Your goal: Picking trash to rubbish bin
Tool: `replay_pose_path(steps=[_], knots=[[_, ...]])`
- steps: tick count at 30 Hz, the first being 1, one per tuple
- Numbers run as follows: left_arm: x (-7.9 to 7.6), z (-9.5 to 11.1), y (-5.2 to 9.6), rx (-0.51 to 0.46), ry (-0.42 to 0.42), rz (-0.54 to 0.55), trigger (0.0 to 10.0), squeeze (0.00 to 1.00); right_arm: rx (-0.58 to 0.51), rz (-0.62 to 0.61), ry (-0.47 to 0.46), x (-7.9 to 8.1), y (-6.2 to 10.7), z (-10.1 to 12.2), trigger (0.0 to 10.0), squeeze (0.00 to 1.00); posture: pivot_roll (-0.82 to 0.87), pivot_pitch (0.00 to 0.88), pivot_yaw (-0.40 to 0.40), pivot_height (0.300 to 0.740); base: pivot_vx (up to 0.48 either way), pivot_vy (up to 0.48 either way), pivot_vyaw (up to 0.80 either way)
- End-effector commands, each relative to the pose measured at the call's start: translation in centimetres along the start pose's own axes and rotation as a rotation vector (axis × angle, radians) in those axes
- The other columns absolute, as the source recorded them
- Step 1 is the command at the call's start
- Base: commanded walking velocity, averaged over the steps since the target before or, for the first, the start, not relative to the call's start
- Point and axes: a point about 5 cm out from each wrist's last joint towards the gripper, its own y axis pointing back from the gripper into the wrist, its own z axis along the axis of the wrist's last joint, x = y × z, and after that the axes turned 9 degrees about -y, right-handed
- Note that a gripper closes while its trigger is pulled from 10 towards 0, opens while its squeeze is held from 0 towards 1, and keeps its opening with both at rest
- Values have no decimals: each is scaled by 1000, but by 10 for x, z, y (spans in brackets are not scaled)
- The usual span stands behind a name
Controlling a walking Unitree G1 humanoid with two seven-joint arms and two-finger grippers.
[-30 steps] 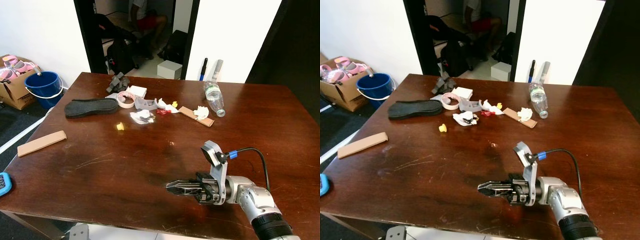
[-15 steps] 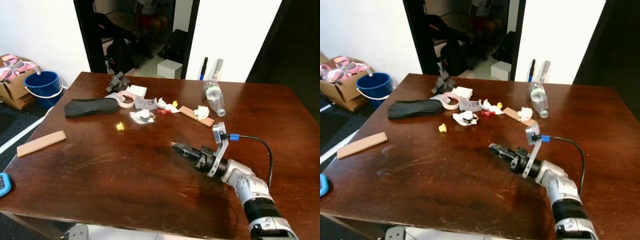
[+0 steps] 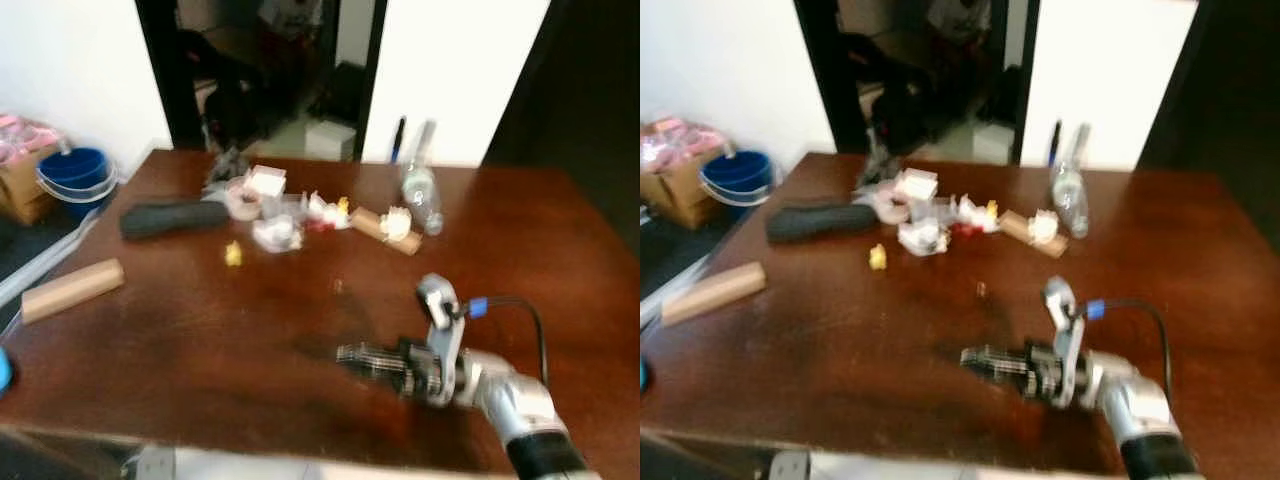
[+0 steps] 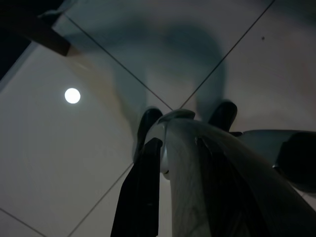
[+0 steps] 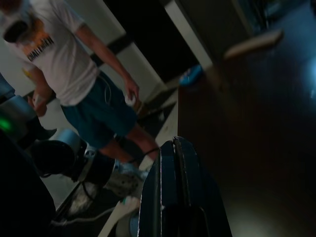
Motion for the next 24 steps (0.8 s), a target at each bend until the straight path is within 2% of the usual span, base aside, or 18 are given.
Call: replay_pose_path(steps=[1, 12, 19, 21, 22, 23, 24], knots=[[9, -41, 9, 255, -151, -19, 10000, 0, 4, -13, 0, -1, 1, -3, 10000, 0, 100, 106, -71, 740, -450, 0, 0], [12, -42, 10, 258, -152, -16, 10000, 0, 37, 1, -19, 3, 0, -6, 10000, 0, 102, 99, -72, 740, -477, 0, 0], [12, -43, 11, 259, -150, -15, 10000, 0, 102, -25, -23, 1, 3, -13, 10000, 0, 98, 100, -77, 740, -480, 0, 0], [11, -42, 10, 253, -143, -11, 10000, 0, 168, -62, -25, -1, 7, -20, 10000, 0, 94, 101, -79, 740, -171, 0, 0], [11, -42, 10, 253, -143, -11, 10000, 0, 168, -62, -25, -1, 7, -20, 10000, 0, 94, 101, -79, 740, 0, 0, 0], [11, -41, 10, 248, -138, -6, 10000, 0, 271, -125, -31, -5, 13, -34, 10000, 0, 95, 105, -83, 740, 0, 0, 0], [11, -41, 10, 248, -138, -6, 10000, 0, 271, -125, -31, -5, 13, -34, 10000, 0, 95, 105, -83, 740, 0, 0, 0]])
